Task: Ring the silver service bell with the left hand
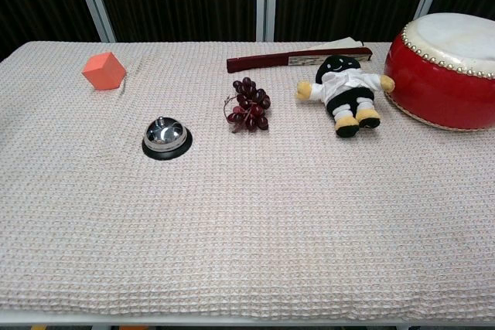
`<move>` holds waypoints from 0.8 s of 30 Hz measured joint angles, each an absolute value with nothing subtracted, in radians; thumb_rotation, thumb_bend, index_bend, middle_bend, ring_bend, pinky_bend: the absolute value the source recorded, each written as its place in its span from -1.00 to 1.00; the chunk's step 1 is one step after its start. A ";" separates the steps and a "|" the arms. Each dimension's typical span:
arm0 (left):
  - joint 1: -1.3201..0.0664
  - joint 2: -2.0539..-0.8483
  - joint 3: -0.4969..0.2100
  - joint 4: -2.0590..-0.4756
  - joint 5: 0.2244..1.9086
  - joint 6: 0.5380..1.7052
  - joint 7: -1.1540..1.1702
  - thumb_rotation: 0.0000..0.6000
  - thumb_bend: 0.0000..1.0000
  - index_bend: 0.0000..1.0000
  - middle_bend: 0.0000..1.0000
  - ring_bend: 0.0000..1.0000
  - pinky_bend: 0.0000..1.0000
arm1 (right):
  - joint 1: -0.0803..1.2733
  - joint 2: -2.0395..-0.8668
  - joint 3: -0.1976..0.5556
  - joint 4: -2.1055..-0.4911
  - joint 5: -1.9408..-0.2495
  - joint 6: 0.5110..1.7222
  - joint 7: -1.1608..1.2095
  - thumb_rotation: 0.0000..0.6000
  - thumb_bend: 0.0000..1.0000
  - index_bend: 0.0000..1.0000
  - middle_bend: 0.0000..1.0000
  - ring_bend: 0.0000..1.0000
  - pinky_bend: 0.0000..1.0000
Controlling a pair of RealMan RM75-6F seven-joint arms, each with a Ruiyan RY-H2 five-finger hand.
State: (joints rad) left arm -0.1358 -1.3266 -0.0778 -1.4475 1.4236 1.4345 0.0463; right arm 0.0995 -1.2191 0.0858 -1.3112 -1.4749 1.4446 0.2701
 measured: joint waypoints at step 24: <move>-0.257 -1.379 -0.064 -1.387 1.548 1.348 0.060 -0.12 -1.00 -0.99 -1.00 -1.00 -1.00 | 0.097 -1.197 0.088 -1.341 -1.489 1.467 0.238 1.00 -0.47 -1.00 -1.00 -1.00 -1.00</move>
